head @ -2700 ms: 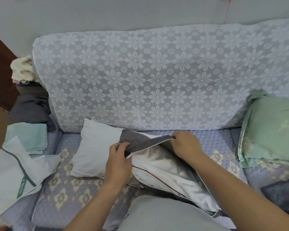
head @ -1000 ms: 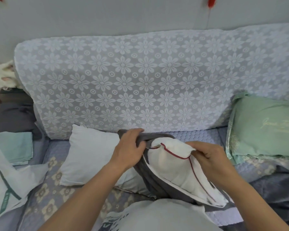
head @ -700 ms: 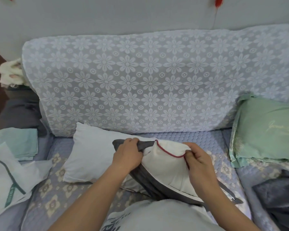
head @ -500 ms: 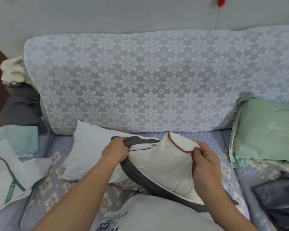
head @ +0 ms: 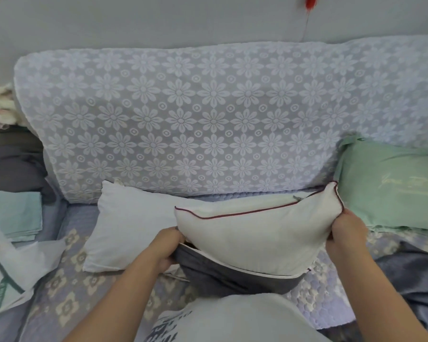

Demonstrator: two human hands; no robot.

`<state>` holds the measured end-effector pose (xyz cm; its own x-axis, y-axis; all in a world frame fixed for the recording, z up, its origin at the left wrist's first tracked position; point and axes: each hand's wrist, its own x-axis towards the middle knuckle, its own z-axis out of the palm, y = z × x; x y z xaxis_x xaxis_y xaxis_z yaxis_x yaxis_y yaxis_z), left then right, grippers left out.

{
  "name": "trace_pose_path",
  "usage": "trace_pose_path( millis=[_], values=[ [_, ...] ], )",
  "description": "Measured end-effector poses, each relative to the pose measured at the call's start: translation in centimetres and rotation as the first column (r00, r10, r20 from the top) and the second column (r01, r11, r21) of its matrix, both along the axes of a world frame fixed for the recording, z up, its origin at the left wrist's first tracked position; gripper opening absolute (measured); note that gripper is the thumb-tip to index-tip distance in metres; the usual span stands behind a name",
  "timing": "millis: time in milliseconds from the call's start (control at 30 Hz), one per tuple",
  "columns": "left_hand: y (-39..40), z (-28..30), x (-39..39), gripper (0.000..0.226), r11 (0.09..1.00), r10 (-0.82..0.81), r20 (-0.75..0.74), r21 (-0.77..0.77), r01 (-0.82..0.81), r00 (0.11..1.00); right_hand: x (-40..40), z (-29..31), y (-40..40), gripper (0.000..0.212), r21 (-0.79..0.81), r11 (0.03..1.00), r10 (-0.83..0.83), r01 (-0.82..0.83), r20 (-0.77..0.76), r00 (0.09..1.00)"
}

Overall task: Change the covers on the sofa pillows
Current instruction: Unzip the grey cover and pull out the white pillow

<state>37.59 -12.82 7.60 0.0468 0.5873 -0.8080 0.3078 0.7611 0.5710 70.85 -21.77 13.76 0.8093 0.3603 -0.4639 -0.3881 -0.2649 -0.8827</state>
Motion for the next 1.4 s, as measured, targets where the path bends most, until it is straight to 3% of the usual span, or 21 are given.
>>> trace_pose_path(
  millis=[67, 100, 133, 167, 200, 233, 267, 300, 333, 400, 467, 600, 667, 800, 900, 1033, 1100, 1167, 1233, 1333, 1400],
  values=[
    [-1.3, 1.1, 1.8, 0.045, 0.993, -0.114, 0.066, 0.044, 0.111, 0.991, 0.5, 0.7, -0.9, 0.031, -0.273, 0.962, 0.131, -0.032, 0.354, 0.926],
    [-2.0, 1.3, 2.5, 0.045, 0.983, -0.171, 0.077, 0.074, 0.166, 0.982, 0.3, 1.6, -1.4, 0.032, -0.315, 0.949, 0.191, 0.007, 0.590, 0.784],
    [-2.5, 1.7, 3.3, 0.045, 0.975, -0.207, 0.097, 0.102, 0.197, 0.973, -0.6, 2.5, -1.8, 0.031, -0.264, 0.964, 0.224, -0.016, 0.781, 0.583],
    [-3.0, 1.8, 4.1, 0.044, 0.969, -0.231, 0.117, 0.120, 0.217, 0.966, -2.3, 3.7, -1.9, 0.032, -0.215, 0.967, 0.253, -0.140, 0.884, 0.392],
    [-3.3, 2.0, 4.9, 0.042, 0.962, -0.256, 0.138, 0.132, 0.238, 0.957, -3.9, 4.4, -1.9, 0.036, -0.250, 0.909, 0.332, -0.333, 0.918, 0.217],
    [-3.6, 2.0, 5.7, 0.040, 0.955, -0.281, 0.150, 0.138, 0.262, 0.948, -5.2, 4.0, -1.7, 0.048, -0.422, 0.775, 0.486, -0.471, 0.874, 0.016],
    [-3.9, 2.0, 6.3, 0.037, 0.948, -0.305, 0.158, 0.144, 0.283, 0.939, -5.9, 2.9, -1.5, 0.067, -0.647, 0.584, 0.648, -0.490, 0.735, -0.198],
    [-4.0, 1.9, 6.8, 0.033, 0.943, -0.319, 0.149, 0.150, 0.298, 0.936, -5.8, 1.2, -1.5, 0.086, -0.816, 0.402, 0.782, -0.416, 0.542, -0.307],
    [-4.1, 1.7, 7.1, 0.028, 0.944, -0.313, 0.129, 0.152, 0.293, 0.941, -5.4, -0.4, -1.6, 0.098, -0.908, 0.280, 0.864, -0.313, 0.380, -0.329],
    [-4.3, 1.1, 7.4, 0.017, 0.953, -0.272, 0.078, 0.161, 0.258, 0.959, -4.0, -2.9, -1.9, 0.092, -0.959, 0.191, 0.910, -0.210, 0.254, -0.328],
    [-4.9, 0.2, 7.8, 0.015, 0.917, -0.321, -0.030, 0.242, 0.318, 0.947, -3.1, -4.2, -2.3, 0.070, -0.950, 0.259, 0.869, -0.172, 0.307, -0.388],
    [-6.1, -0.5, 8.8, 0.018, 0.796, -0.440, -0.214, 0.357, 0.489, 0.872, -2.2, -2.8, -2.6, 0.053, -0.885, 0.341, 0.744, -0.318, 0.461, -0.484],
    [-5.4, -0.5, 9.0, 0.023, 0.785, -0.452, -0.241, 0.350, 0.511, 0.859, -1.9, 0.1, -2.5, 0.038, -0.794, 0.429, 0.645, -0.432, 0.603, -0.469],
    [-3.4, -1.7, 9.5, 0.035, 0.754, -0.489, -0.313, 0.318, 0.574, 0.815, -1.3, 7.9, -2.3, 0.042, -0.690, 0.521, 0.563, -0.503, 0.720, -0.404],
    [-2.2, -2.7, 9.9, 0.043, 0.741, -0.501, -0.359, 0.292, 0.604, 0.788, -0.2, 13.9, -3.2, 0.054, -0.600, 0.663, 0.576, -0.447, 0.791, -0.207],
    [0.3, -6.4, 7.5, 0.053, 0.799, -0.512, -0.449, 0.064, 0.598, 0.732, 2.1, 19.1, -5.2, 0.047, -0.435, 0.823, 0.516, -0.366, 0.841, 0.162],
    [1.3, -7.5, 6.8, 0.059, 0.864, -0.436, -0.307, 0.120, 0.489, 0.846, 3.0, 20.3, -6.0, 0.049, -0.401, 0.851, 0.497, -0.339, 0.824, 0.272],
    [0.6, -5.1, 7.8, 0.039, 0.931, -0.309, -0.092, 0.172, 0.321, 0.946, 3.2, 20.3, -7.0, 0.056, -0.360, 0.863, 0.482, -0.355, 0.797, 0.364],
    [0.0, -3.6, 9.1, 0.019, 0.963, -0.227, 0.043, 0.156, 0.218, 0.973, 2.9, 19.7, -7.9, 0.060, -0.268, 0.883, 0.442, -0.385, 0.753, 0.488],
    [-1.4, -3.1, 10.8, 0.029, 0.964, -0.203, 0.053, 0.187, 0.190, 0.978, 3.6, 19.1, -9.2, 0.052, -0.069, 0.886, 0.377, -0.458, 0.683, 0.626],
    [-2.0, -3.3, 12.1, 0.021, 0.961, -0.157, 0.031, 0.233, 0.146, 0.987, 4.7, 19.5, -10.3, 0.050, 0.076, 0.876, 0.317, -0.476, 0.653, 0.688]
  ],
)
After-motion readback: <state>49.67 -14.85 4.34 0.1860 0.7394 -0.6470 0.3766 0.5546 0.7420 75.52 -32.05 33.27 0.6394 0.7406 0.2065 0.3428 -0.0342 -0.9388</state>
